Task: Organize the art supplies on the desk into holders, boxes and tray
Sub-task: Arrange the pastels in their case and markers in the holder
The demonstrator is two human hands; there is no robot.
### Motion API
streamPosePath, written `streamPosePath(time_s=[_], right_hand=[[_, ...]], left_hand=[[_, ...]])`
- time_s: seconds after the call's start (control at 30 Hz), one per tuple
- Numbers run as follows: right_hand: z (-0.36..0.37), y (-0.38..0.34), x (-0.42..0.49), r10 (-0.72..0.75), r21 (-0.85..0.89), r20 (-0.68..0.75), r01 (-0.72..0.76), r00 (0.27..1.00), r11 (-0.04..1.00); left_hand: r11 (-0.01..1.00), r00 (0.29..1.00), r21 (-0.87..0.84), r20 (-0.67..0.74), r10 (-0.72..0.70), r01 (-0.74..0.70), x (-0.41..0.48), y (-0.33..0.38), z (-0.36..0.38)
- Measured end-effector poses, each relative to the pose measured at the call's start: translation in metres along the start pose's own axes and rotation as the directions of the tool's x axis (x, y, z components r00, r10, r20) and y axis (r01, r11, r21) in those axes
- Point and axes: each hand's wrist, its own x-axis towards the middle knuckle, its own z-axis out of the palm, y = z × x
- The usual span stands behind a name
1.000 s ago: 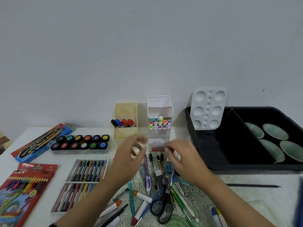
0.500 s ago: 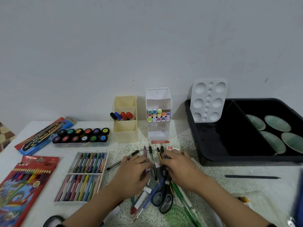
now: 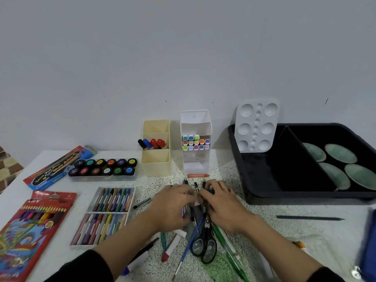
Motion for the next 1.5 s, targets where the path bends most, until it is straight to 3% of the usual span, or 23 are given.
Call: streamPosePath(time_s=[0.17, 0.3, 0.43, 0.5, 0.57, 0.63, 0.77, 0.83, 0.93, 1.07, 1.17, 1.3, 1.5], right_hand=[[0.002, 0.008, 0.002, 0.04, 0.168, -0.106, -0.022, 0.994, 0.986], [-0.003, 0.003, 0.001, 0.17, 0.448, -0.227, -0.052, 0.959, 0.892], [-0.013, -0.004, -0.003, 0.234, 0.508, -0.357, -0.022, 0.904, 0.861], [-0.015, -0.004, -0.005, 0.236, 0.493, -0.401, -0.008, 0.885, 0.87], [-0.015, -0.004, -0.005, 0.243, 0.483, -0.411, -0.016, 0.879, 0.876], [-0.015, -0.004, -0.003, 0.269, 0.524, -0.416, -0.012, 0.869, 0.852], [-0.019, -0.017, 0.007, 0.297, 0.665, -0.407, 0.057, 0.864, 0.745], [-0.025, -0.033, 0.017, 0.279, 0.734, -0.386, 0.109, 0.879, 0.67], [-0.031, -0.059, 0.037, 0.234, 0.746, -0.397, 0.163, 0.888, 0.646], [-0.034, -0.088, 0.07, 0.194, 0.686, -0.482, 0.231, 0.854, 0.69], [-0.031, -0.097, 0.101, 0.193, 0.613, -0.514, 0.2, 0.836, 0.765], [-0.015, -0.094, 0.139, 0.178, 0.483, -0.471, 0.083, 0.864, 0.872], [-0.006, -0.1, 0.147, 0.097, 0.433, -0.394, 0.091, 0.914, 0.897]], left_hand=[[0.973, 0.973, 0.096, 0.113, 0.199, -0.21, 0.007, -0.007, -0.012], [0.939, 0.929, 0.064, 0.188, 0.32, -0.337, 0.01, -0.018, -0.016], [0.917, 0.913, 0.035, 0.105, 0.393, -0.399, 0.01, -0.019, -0.016], [0.943, 0.946, -0.08, 0.01, 0.324, -0.322, 0.005, -0.016, -0.018], [0.936, 0.981, -0.297, -0.09, 0.171, -0.19, -0.001, -0.015, -0.021], [0.833, 0.982, -0.546, -0.189, -0.022, -0.087, -0.01, -0.015, -0.026], [0.536, 0.854, -0.833, -0.374, -0.362, -0.137, -0.033, -0.007, -0.041], [0.474, 0.758, -0.863, -0.426, -0.495, -0.175, -0.044, -0.012, -0.05], [0.538, 0.658, -0.817, -0.523, -0.541, -0.207, -0.061, -0.028, -0.065], [0.624, 0.612, -0.758, -0.587, -0.53, -0.187, -0.07, -0.055, -0.077], [0.673, 0.663, -0.731, -0.559, -0.498, -0.111, -0.06, -0.082, -0.069], [0.816, 0.747, -0.579, -0.547, -0.379, -0.01, -0.041, -0.106, -0.053], [0.905, 0.785, -0.407, -0.519, -0.338, 0.121, -0.038, -0.125, -0.032]])
